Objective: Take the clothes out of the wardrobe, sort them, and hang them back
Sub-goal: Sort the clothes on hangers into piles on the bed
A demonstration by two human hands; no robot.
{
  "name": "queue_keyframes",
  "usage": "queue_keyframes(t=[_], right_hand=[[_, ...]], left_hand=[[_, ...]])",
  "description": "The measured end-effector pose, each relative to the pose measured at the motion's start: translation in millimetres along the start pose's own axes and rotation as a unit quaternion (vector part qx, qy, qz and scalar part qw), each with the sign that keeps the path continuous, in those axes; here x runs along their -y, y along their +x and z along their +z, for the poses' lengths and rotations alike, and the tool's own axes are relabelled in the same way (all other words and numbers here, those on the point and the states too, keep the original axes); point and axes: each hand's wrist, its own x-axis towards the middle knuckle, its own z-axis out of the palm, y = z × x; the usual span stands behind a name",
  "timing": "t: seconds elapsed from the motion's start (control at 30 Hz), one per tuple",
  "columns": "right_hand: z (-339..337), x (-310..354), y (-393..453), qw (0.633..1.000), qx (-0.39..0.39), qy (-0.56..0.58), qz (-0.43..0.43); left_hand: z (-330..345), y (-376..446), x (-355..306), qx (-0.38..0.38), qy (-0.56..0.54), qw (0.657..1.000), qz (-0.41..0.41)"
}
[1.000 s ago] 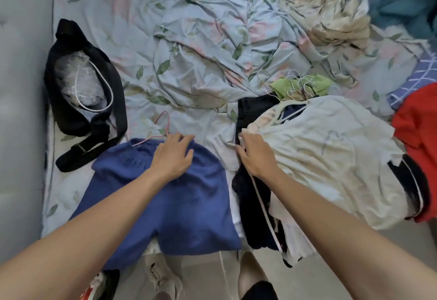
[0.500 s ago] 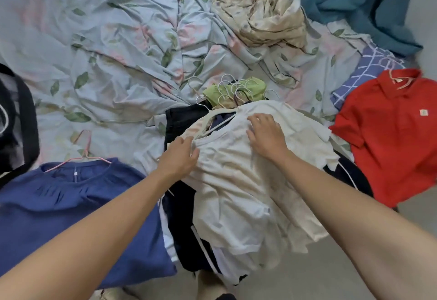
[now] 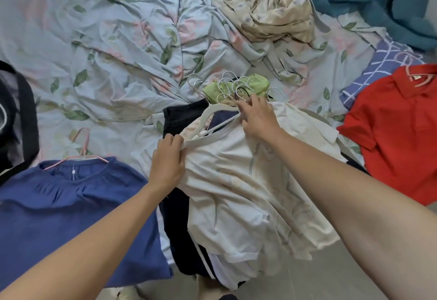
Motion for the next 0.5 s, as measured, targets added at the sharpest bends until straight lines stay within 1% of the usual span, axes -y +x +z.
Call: queue_keyframes(t=[0.1, 0.17, 0.27, 0.37, 0.5], right_hand=[[-24.1, -7.1, -12.6, 0.999, -0.048, -0.012, -0.007], [-44.8, -10.4, -31.9, 0.998, -0.069, 0.001, -0.012], [-79.5, -2.6, -75.9, 0.993, -0.117, 0.008, 0.008], [-114.7, 5.6, -136.3, 0.986, -0.160, -0.011, 0.046], [-167.4, 30.6, -221.8, 0.968, -0.225, -0.032, 0.104]], left_hand=[[-26.2, -11.9, -16.1, 0.029, -0.106, 0.994, 0.017], [-49.8, -22.6, -29.3, 0.051, -0.144, 0.988, 0.027], [-87.9, -40.9, -45.5, 0.063, -0.152, 0.984, 0.061], [-126.5, -67.5, -67.8, 0.085, -0.134, 0.980, 0.116], [-189.4, -120.2, -98.4, 0.061, -0.132, 0.974, 0.174]])
